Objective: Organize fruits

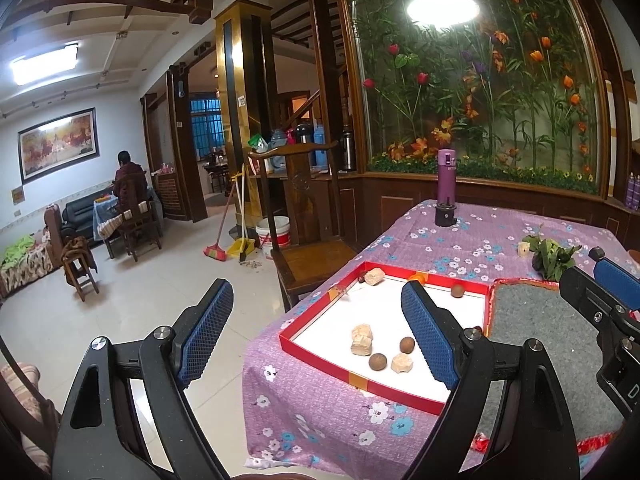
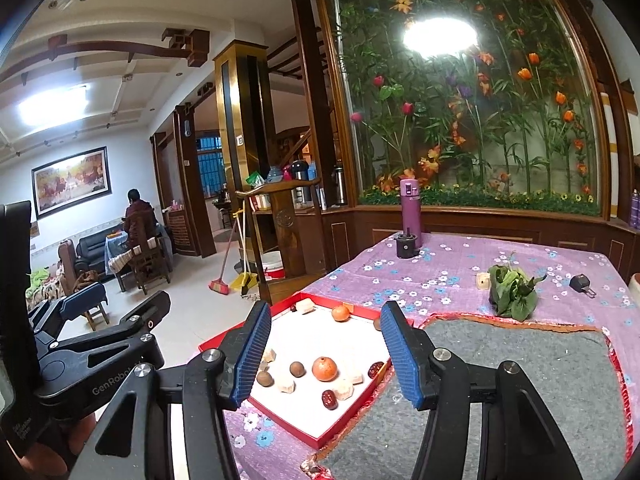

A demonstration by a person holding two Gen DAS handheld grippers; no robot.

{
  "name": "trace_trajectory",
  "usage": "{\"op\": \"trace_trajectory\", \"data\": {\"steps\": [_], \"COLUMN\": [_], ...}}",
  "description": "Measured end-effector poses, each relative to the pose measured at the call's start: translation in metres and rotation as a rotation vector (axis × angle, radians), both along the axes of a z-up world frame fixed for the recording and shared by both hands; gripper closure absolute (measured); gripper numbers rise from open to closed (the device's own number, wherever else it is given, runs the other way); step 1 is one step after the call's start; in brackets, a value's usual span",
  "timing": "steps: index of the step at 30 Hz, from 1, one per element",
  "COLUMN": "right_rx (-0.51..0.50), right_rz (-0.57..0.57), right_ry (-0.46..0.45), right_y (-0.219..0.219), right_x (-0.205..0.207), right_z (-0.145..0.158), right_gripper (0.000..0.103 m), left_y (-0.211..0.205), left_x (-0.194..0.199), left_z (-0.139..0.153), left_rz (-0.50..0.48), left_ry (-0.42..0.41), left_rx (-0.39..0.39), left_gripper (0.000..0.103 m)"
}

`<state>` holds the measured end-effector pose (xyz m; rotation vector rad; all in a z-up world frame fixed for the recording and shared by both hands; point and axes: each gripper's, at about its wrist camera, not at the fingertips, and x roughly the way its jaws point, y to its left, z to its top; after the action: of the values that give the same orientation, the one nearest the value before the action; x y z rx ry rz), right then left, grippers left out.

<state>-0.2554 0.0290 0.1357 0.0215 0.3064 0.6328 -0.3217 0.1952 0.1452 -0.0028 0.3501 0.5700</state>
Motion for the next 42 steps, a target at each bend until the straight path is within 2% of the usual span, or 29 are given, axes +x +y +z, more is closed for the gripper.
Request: {"op": "trace_trajectory", "data": {"steps": [12,42], "right_rx": [0.000,-0.027], "right_rz": [0.005,0.025], "right_ry": [0.015,-0.019], "right_y": [0.006,0.021], "right_x": [-0.007,-0.024], "right_z": [0.000,0.006], "right_gripper": [0.047,0.046], "left_y": [0.002,-0.002], "left_x": [-0.002,-0.022], "left_z": [-0.003,0.002], "left_rz": [-0.002,-0.014], "left_ry": [0.014,-0.006], "left_rx": [-0.006,-0.008], "left_gripper": [0.016,0.016]}}
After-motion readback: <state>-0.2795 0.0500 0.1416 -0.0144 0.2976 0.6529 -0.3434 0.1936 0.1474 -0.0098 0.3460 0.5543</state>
